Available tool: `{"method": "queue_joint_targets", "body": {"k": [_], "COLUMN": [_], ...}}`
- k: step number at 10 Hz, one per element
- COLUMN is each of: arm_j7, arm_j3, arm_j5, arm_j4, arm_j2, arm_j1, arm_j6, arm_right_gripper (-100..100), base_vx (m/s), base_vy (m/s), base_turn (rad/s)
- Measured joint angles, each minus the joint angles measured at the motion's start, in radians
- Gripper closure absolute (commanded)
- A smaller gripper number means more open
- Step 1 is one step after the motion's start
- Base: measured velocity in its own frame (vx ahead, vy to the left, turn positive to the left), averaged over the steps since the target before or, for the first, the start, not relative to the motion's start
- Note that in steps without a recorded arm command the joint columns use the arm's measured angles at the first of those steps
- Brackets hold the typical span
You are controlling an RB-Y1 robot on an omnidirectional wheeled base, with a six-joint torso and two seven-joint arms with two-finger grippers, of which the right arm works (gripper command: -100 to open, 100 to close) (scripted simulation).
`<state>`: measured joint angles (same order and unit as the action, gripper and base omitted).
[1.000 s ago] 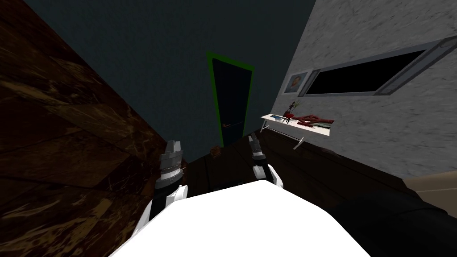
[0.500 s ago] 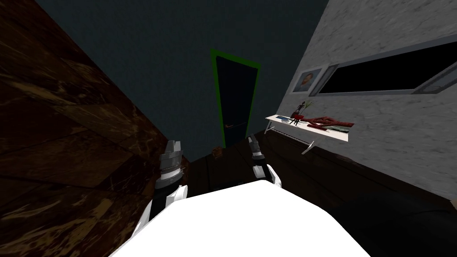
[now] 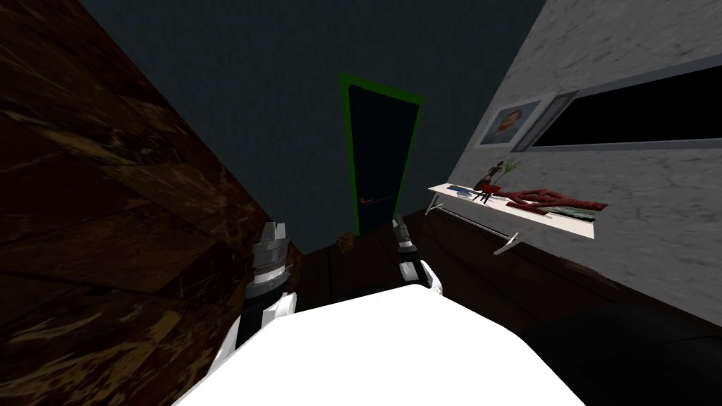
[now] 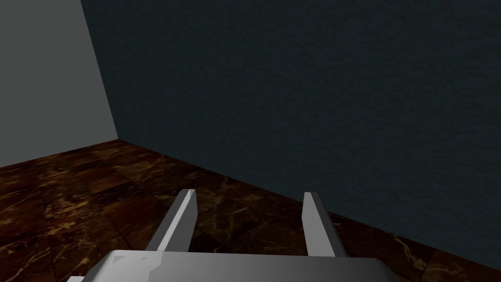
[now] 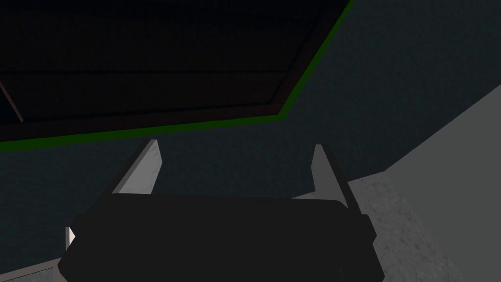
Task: Pull the door open
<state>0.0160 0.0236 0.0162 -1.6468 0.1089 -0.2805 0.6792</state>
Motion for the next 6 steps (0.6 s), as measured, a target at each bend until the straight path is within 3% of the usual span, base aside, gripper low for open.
{"method": "queue_joint_targets", "body": {"k": [6], "arm_j7": [-0.011], "arm_j3": [0.02], "arm_j5": [-0.028], "arm_j4": [0.141], "arm_j2": [0.015], "arm_j1": [0.054], "arm_j6": [0.008], "arm_right_gripper": [-100], "base_vx": [0.092], "base_vy": [-0.026], "base_turn": [0.135]}}
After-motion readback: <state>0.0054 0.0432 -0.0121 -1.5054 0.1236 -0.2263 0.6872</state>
